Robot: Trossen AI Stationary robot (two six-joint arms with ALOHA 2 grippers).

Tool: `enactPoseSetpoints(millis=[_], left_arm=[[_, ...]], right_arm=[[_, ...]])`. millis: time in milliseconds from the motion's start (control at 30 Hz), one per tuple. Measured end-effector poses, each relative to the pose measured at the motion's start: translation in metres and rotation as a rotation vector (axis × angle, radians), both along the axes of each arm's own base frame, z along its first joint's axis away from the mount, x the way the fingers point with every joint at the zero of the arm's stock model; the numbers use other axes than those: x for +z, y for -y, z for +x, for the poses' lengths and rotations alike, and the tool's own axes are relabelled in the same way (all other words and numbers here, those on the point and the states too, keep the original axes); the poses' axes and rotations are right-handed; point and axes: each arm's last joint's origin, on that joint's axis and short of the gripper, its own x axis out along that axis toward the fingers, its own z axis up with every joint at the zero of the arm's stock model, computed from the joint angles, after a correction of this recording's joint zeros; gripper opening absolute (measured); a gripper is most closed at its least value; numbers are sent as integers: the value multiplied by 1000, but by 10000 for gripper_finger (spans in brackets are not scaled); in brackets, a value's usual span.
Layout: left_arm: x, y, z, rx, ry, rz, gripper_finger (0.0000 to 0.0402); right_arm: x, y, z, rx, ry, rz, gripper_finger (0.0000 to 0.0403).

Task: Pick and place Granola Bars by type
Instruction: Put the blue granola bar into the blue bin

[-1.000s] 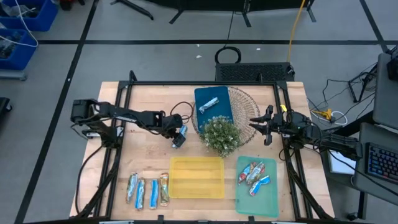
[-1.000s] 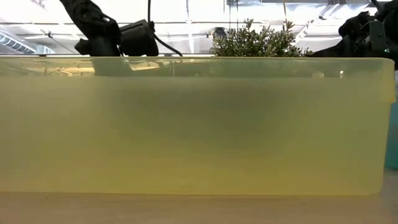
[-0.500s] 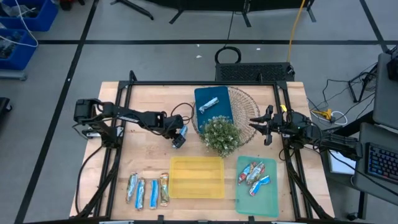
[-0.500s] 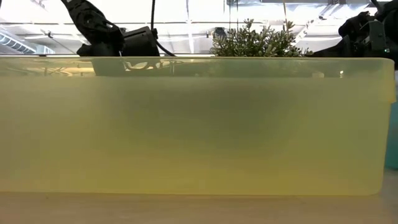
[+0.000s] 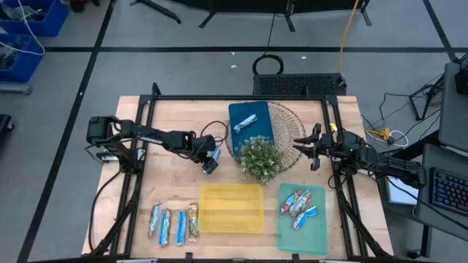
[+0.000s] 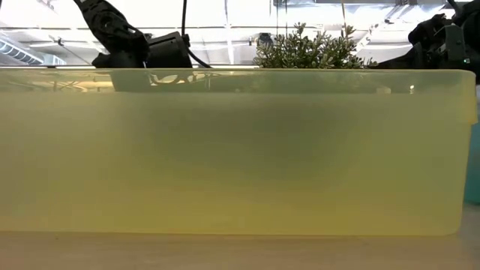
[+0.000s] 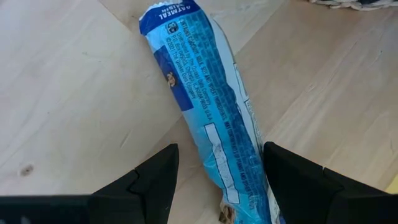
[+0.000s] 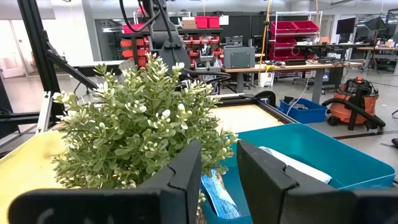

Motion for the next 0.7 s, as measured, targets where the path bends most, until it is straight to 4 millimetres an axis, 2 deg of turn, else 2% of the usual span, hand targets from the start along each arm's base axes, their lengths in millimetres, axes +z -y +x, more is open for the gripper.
enactPoseSetpoints(millis=[700], left_arm=[[-5, -1, -22, 102, -244, 79, 241]], right_arm=[[0, 0, 0, 0, 0, 0, 93]])
